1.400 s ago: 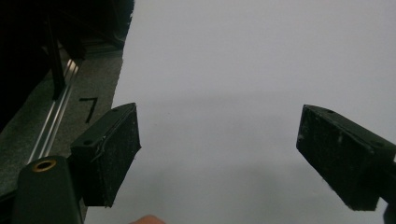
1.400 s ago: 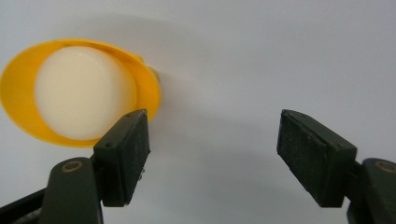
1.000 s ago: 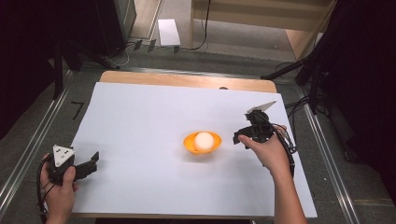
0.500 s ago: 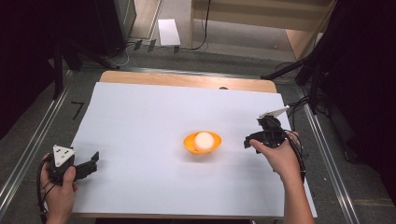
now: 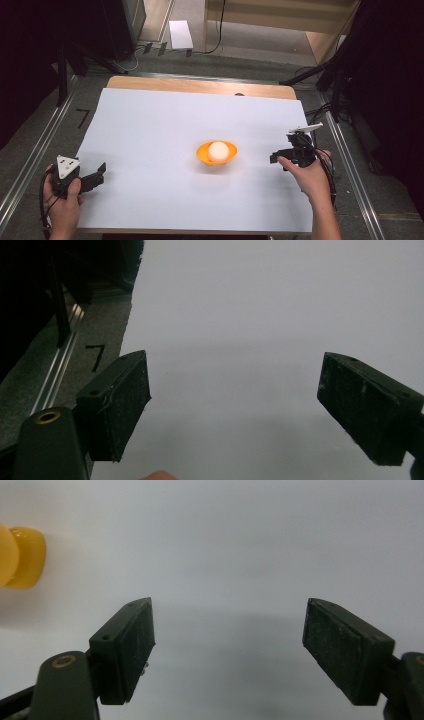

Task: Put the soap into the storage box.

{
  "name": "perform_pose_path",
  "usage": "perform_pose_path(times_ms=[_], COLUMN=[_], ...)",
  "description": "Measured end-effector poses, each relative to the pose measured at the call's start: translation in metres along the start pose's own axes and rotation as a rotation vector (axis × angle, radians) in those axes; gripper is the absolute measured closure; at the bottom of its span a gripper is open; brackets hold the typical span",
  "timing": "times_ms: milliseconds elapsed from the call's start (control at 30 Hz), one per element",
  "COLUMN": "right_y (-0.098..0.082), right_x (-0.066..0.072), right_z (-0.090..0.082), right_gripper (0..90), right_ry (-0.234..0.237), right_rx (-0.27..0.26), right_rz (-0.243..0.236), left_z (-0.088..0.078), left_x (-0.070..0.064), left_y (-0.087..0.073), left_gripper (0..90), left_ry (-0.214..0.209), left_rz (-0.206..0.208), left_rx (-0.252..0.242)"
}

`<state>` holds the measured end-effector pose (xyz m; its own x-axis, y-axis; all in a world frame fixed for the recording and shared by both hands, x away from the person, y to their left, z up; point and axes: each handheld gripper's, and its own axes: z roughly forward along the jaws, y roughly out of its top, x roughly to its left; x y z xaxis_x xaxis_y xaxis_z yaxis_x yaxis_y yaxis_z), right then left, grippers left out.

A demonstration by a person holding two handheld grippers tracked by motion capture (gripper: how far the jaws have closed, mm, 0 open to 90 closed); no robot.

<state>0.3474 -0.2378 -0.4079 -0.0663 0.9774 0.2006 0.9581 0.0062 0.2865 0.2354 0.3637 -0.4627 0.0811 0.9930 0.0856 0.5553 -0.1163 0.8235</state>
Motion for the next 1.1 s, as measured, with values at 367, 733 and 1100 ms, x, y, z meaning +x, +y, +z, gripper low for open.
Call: perform_pose_path(times_ms=[367, 733, 1100], right_y=[-0.027, -0.055, -0.082], right_x=[-0.014, -0.023, -0.032], right_z=[0.003, 0.008, 0.017], right_gripper=[16.0, 8.3, 0.0], right_ry=[-0.075, -0.037, -0.084], right_rx=[-0.115, -0.24, -0.337], right_rz=[-0.057, -0.097, -0.155], left_z=[0.0, 0.0, 0.0], left_x=[0.0, -0.001, -0.001], left_y=[0.0, 0.0, 0.0], left_gripper=[14.3, 14.4, 14.4], left_ry=[0.001, -0.001, 0.001], left_rz=[0.002, 0.004, 0.005], left_rx=[-0.002, -0.005, -0.004])
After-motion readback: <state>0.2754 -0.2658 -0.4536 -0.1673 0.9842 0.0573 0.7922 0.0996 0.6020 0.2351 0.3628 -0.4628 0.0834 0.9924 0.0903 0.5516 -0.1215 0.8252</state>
